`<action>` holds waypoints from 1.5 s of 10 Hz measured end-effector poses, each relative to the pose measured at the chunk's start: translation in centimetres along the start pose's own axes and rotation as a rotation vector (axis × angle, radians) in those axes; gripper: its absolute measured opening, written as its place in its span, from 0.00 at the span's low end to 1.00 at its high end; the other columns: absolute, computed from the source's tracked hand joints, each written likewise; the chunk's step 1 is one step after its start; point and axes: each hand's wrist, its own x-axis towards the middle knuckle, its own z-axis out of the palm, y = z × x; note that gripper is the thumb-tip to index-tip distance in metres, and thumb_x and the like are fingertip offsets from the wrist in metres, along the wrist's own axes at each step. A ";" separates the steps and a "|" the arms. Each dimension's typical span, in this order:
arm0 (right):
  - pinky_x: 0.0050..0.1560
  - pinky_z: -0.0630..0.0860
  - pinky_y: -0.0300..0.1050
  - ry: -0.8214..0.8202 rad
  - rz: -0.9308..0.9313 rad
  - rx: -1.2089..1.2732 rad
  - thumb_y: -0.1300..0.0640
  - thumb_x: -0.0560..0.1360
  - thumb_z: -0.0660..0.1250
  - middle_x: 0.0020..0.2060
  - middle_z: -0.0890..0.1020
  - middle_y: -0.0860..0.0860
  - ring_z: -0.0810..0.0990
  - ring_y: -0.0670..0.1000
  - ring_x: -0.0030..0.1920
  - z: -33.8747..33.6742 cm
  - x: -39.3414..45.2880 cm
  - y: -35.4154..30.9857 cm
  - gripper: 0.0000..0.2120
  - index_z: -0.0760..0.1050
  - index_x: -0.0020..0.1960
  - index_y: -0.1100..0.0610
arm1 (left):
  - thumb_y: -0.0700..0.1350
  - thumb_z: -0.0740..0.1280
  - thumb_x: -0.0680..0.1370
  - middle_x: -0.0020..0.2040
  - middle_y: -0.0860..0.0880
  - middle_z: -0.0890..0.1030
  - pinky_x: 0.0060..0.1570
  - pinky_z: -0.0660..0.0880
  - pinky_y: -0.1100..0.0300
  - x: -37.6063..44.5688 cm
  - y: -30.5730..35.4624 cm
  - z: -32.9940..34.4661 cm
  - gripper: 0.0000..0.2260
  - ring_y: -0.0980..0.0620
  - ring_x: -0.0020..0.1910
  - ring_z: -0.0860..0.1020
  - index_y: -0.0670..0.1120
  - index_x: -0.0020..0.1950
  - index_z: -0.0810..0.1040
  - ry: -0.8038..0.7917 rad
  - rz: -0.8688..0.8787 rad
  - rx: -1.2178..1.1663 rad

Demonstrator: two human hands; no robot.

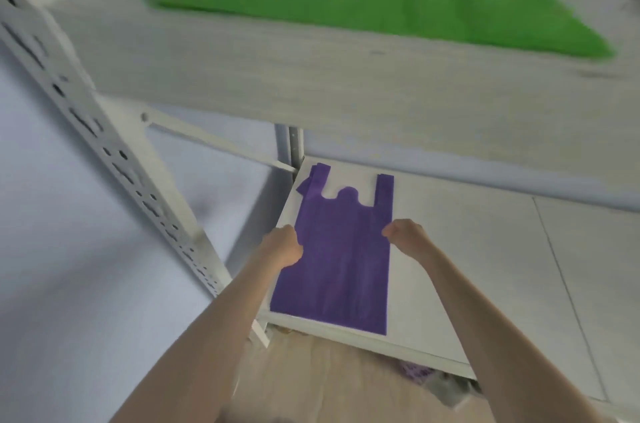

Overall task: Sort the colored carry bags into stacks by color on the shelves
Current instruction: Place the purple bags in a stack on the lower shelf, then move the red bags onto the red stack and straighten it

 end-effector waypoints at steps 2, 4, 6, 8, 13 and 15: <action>0.60 0.71 0.49 -0.110 0.004 -0.154 0.61 0.78 0.55 0.60 0.77 0.61 0.76 0.57 0.55 -5.5 -11.9 -3.4 0.15 0.75 0.61 0.63 | 0.39 0.55 0.79 0.61 0.40 0.77 0.59 0.73 0.52 -12.4 4.8 -5.3 0.13 0.43 0.61 0.75 0.37 0.61 0.71 -0.129 0.047 0.156; 0.63 0.72 0.51 -0.143 0.010 -0.232 0.61 0.79 0.54 0.61 0.76 0.61 0.74 0.60 0.62 -11.7 -24.0 -7.0 0.16 0.74 0.63 0.63 | 0.39 0.54 0.80 0.64 0.40 0.74 0.61 0.71 0.52 -22.8 8.6 -10.7 0.15 0.42 0.64 0.72 0.38 0.64 0.70 -0.191 0.145 0.278; 0.46 0.70 0.43 -0.071 -0.068 -0.187 0.64 0.78 0.53 0.47 0.77 0.57 0.72 0.51 0.47 -17.1 -31.8 -8.6 0.17 0.75 0.59 0.67 | 0.39 0.54 0.80 0.62 0.36 0.76 0.56 0.74 0.49 -29.5 12.0 -16.1 0.15 0.40 0.60 0.76 0.33 0.62 0.72 -0.157 0.304 0.292; 0.30 0.67 0.37 0.045 -0.087 -0.099 0.64 0.74 0.56 0.41 0.77 0.56 0.75 0.53 0.38 -24.4 -34.0 -8.9 0.12 0.78 0.50 0.60 | 0.39 0.55 0.80 0.61 0.35 0.76 0.39 0.73 0.54 -32.1 17.3 -20.4 0.15 0.39 0.59 0.77 0.32 0.62 0.72 -0.011 0.464 0.313; 0.50 0.67 0.27 0.565 -0.248 -0.138 0.70 0.73 0.61 0.55 0.81 0.60 0.78 0.57 0.59 -46.7 -25.6 0.7 0.13 0.79 0.55 0.67 | 0.41 0.57 0.79 0.63 0.39 0.75 0.60 0.71 0.50 -26.0 38.4 -20.1 0.14 0.40 0.63 0.74 0.39 0.62 0.72 0.294 0.595 0.159; 0.64 0.67 0.46 0.489 -0.160 -0.209 0.64 0.74 0.63 0.59 0.78 0.62 0.75 0.59 0.62 -50.4 -18.3 5.8 0.16 0.75 0.62 0.62 | 0.42 0.57 0.79 0.64 0.42 0.71 0.62 0.69 0.49 -22.2 43.6 -17.5 0.15 0.43 0.66 0.69 0.41 0.65 0.68 0.360 0.528 0.228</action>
